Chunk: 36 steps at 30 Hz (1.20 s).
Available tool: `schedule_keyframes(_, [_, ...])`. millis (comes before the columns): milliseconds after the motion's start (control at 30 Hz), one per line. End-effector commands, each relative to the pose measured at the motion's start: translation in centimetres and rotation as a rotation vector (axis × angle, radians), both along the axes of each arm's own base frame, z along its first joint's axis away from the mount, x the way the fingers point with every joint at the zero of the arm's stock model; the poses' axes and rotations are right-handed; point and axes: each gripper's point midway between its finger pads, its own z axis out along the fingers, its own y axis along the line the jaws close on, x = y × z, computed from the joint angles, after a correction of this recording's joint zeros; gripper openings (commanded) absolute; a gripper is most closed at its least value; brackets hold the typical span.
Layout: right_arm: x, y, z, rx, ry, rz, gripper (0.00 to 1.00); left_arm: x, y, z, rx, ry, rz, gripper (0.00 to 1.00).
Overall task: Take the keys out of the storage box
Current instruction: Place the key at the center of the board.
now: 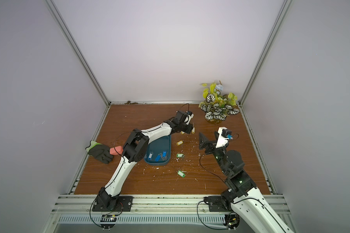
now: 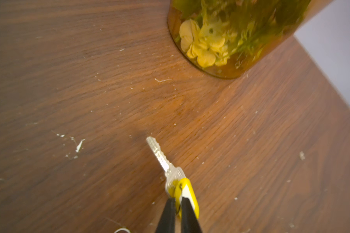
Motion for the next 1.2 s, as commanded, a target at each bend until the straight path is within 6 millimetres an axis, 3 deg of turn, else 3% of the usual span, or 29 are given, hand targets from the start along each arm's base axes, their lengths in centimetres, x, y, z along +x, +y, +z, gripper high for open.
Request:
schedule_keyframes(0, [-0.1, -0.7, 1.1, 0.020, -0.033, -0.031, 0.99, 0.2, 0.2, 1.3, 0.036, -0.034, 0.004, 0.24])
schedule_keyframes(200, [0.2, -0.8, 0.8, 0.005, -0.028, -0.044, 0.99, 0.5, 2.8, 6.5, 0.107, -0.164, 0.047, 0.47])
schedule_keyframes(333, [0.5, -0.7, 0.5, -0.005, -0.022, -0.048, 0.99, -0.3, 4.7, 10.2, 0.134, -0.221, 0.071, 0.54])
schedule_keyframes(533, [1.1, -0.3, -0.1, -0.024, -0.007, -0.047, 0.99, -2.9, 10.4, 13.9, 0.199, -0.286, 0.193, 0.71])
schedule_keyframes(700, [1.6, -0.5, -1.0, -0.058, 0.016, -0.068, 0.99, -6.3, 16.8, 14.6, 0.346, -0.243, 0.329, 0.79])
schedule_keyframes(867, [2.0, -1.1, -1.6, -0.070, 0.020, -0.112, 0.99, -10.8, 22.7, 13.0, 0.419, -0.149, 0.467, 0.82])
schedule_keyframes(1000, [2.4, -1.2, -2.1, -0.078, 0.033, -0.129, 0.99, -13.3, 25.5, 11.6, 0.403, -0.070, 0.592, 0.84])
schedule_keyframes(1067, [2.6, -1.0, -2.4, -0.079, 0.043, -0.129, 0.99, -14.0, 26.4, 10.8, 0.414, -0.023, 0.649, 0.89])
schedule_keyframes(1167, [2.8, -0.8, -2.8, -0.084, 0.055, -0.125, 0.99, -15.0, 26.1, 9.2, 0.427, 0.072, 0.650, 0.93])
